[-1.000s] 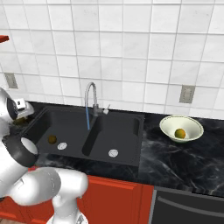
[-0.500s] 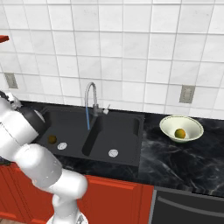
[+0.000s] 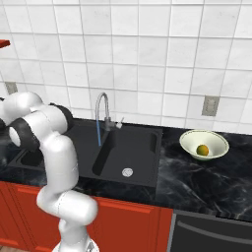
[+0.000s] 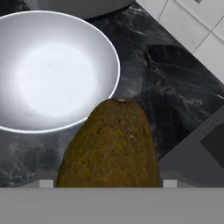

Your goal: Pick the avocados from the sink and place them in one bowl. Place the orange in the other bowl. Then turn off the sink faucet.

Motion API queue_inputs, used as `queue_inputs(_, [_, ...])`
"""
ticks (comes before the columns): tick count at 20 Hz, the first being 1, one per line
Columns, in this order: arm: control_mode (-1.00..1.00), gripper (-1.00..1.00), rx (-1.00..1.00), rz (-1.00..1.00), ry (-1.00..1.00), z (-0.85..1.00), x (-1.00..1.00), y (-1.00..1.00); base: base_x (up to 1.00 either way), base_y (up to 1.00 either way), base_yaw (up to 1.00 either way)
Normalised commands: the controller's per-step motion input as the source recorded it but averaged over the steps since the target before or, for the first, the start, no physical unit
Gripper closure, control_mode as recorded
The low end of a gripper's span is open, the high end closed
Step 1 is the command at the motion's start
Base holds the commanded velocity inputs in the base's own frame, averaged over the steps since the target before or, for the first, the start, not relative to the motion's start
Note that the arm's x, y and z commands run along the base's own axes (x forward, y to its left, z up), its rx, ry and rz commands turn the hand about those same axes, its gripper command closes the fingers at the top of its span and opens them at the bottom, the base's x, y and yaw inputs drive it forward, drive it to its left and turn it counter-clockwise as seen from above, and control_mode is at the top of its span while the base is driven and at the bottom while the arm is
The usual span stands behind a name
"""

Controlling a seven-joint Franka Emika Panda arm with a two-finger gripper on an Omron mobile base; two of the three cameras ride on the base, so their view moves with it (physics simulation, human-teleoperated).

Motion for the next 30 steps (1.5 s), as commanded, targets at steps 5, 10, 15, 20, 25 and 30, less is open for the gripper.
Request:
queue_inputs(5, [-1.00, 1.00, -0.02, 0.10, 0.00, 0.19, 0.00, 0.25, 0.00, 0.00, 0.00])
queue_inputs(10, [-1.00, 1.00, -0.04, 0.09, 0.00, 0.16, 0.00, 0.32, 0.00, 0.00, 0.00])
queue_inputs(15, [-1.00, 1.00, -0.04, 0.10, 0.04, -0.07, 0.00, 0.32, 0.00, 0.00, 0.00])
queue_inputs(20, [-1.00, 1.00, -0.02, 0.12, 0.08, -0.31, 0.01, 0.23, 0.00, 0.00, 0.00])
queue_inputs(25, [-1.00, 1.00, 0.00, 0.13, 0.08, -0.29, 0.09, 0.11, 0.00, 0.00, 0.00])
queue_inputs(30, [-1.00, 1.00, -0.02, 0.13, 0.03, -0.43, 0.17, 0.01, 0.00, 0.00, 0.00])
